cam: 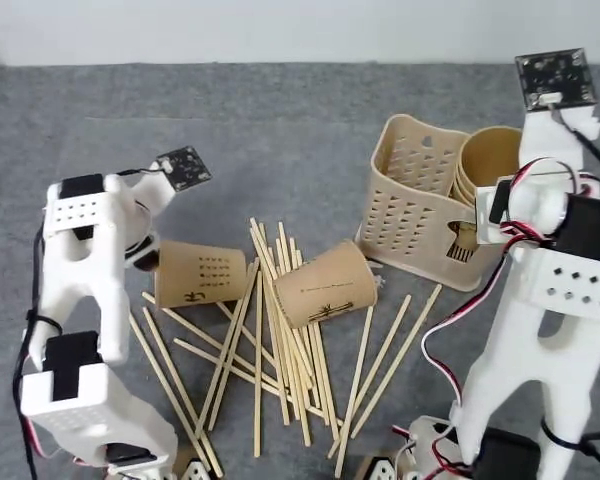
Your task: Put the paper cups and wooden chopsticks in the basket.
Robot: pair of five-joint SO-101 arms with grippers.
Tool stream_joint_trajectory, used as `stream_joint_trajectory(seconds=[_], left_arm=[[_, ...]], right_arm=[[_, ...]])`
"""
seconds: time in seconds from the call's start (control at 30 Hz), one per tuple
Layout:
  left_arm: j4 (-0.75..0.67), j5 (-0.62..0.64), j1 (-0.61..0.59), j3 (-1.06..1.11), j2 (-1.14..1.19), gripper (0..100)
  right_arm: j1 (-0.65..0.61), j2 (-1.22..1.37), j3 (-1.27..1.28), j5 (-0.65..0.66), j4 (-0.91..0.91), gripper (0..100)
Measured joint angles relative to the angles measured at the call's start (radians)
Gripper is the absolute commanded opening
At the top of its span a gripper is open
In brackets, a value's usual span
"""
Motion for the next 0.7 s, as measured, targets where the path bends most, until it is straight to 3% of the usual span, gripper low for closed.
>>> stream_joint_trajectory(seconds=[0.23, 0.7], left_arm=[[0.101, 0.04, 0.075, 0.0, -0.103, 20], [0.11, 0.245, 0.327, 0.0, -0.215, 20]], right_arm=[[0.0, 0.0, 0.0, 0.0, 0.0, 1.1], [0.0, 0.0, 0.0, 0.0, 0.0, 1.1]])
